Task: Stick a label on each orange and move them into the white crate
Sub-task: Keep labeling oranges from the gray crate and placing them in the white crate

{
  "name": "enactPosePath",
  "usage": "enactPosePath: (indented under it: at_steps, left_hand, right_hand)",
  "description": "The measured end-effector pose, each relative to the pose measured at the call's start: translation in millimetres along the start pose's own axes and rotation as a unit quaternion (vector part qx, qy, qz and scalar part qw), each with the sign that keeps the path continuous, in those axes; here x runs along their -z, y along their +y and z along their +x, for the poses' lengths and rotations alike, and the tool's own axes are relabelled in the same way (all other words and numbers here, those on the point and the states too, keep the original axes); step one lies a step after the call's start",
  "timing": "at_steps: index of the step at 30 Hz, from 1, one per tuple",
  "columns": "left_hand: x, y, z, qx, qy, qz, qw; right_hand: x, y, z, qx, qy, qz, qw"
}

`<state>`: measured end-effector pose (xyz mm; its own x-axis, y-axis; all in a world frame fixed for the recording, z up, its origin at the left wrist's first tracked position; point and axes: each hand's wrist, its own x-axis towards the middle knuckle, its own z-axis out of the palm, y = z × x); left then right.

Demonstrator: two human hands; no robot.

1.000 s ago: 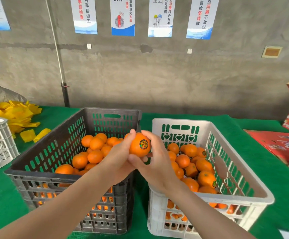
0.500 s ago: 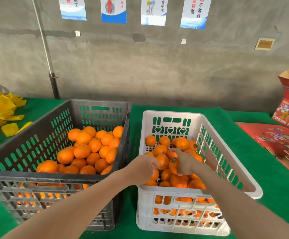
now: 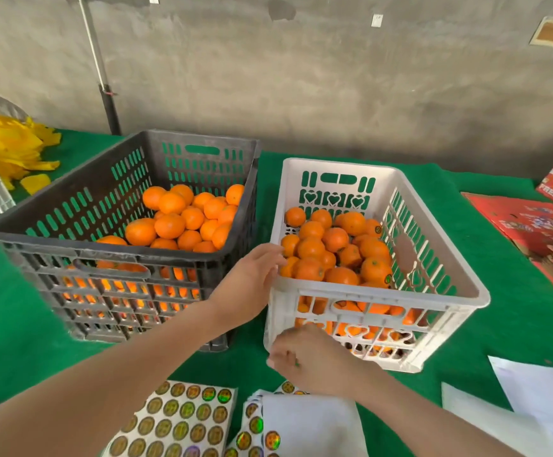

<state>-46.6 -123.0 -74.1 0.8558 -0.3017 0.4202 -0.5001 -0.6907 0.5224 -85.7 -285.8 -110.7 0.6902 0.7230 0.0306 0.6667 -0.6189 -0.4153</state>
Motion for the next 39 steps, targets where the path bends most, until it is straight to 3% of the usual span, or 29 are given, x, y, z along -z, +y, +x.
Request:
enactPosePath:
  at_steps: [2,3,5,8,11,14,18,24,30,36,39]
  left_hand:
    - [0,-1,-17,0.003,0.013,0.001,1.0]
    - [0,-1,-25,0.004,0.019,-0.004,1.0]
    - [-3,-1,-44,0.023,0.039,-0.022,0.999]
    - [-19,-9,-74,0.177,0.051,-0.09,0.979]
    - [-39,-18,-102,0.383,-0.044,-0.202,0.9]
    - [-59,-18,-117,0.458,-0.131,-0.263,0.839]
    - [-79,-8,-119,0.526,-0.142,-0.303,0.782]
    - [-82,3,-110,0.554,-0.076,-0.375,0.739]
    - [-86,5,-107,0.583,-0.069,-0.374,0.718]
    - [-89,5,-106,0.572,-0.109,-0.349,0.734]
    - [-87,1,-104,0.537,-0.129,-0.35,0.757]
  right_hand:
    - [-28,16,-6,-0.105,-0.187,-0.039,0.976]
    - [-39,22,-7,-0.14,-0.239,-0.044,0.96]
    - [-56,28,-8,-0.179,-0.265,-0.032,0.947]
    - [-71,29,-7,-0.193,-0.24,-0.035,0.951]
    - [-71,32,-7,-0.205,-0.198,-0.015,0.959]
    - [-60,33,-7,-0.188,-0.148,0.03,0.971]
    - [-47,30,-11,-0.183,-0.109,0.045,0.976]
    - [-66,17,-35,-0.135,0.052,-0.008,0.989]
    - [-85,7,-45,-0.158,0.105,0.009,0.982]
    - [-92,2,-53,-0.109,0.17,0.034,0.979]
    - [-95,5,-53,-0.149,0.171,0.048,0.973]
